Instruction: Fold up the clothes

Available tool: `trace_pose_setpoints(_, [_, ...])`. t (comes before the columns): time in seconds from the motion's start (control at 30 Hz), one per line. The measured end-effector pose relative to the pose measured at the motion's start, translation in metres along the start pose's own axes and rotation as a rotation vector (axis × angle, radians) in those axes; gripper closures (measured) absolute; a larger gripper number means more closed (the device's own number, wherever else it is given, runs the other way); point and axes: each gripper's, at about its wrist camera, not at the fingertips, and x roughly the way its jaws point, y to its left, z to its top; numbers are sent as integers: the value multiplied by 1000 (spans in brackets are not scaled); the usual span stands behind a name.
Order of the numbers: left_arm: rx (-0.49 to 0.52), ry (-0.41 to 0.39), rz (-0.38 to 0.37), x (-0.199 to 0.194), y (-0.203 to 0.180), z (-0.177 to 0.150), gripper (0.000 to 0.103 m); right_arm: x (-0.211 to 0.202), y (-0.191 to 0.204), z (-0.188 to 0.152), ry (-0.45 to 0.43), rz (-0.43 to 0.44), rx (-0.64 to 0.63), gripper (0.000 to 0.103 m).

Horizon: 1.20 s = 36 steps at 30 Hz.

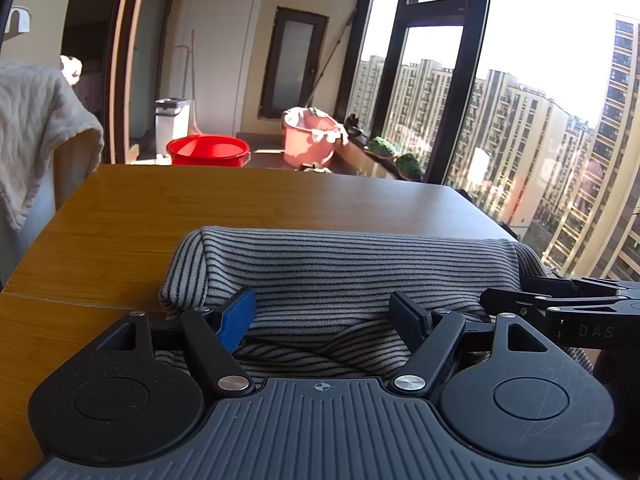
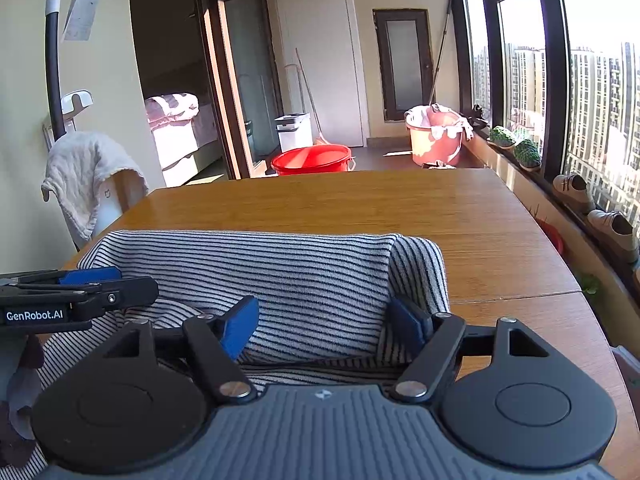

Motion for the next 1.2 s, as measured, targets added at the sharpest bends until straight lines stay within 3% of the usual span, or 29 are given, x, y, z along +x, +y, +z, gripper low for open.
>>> trace_pose_setpoints(0.7, [6,2,0,-1,-2,-1,22,1,1,0,-2,3,1,28])
trace_pose_setpoints(0.9, [19,9,3,0,-3,-1,19,-5,-7,4,28,44,19,28])
trace_pose_setpoints(1.0, [35,13,6,0,-6,-1,16,-25,-9,22,-41,57,19,28])
trace_pose_setpoints(1.1, [40,27,-3,3,-6,0,12,-28,-1,57,-113,164,-63,19])
trace_pose_setpoints(1.2, [45,49,-8,3,-6,2,11,-1,20,84,-75,225,-215,17])
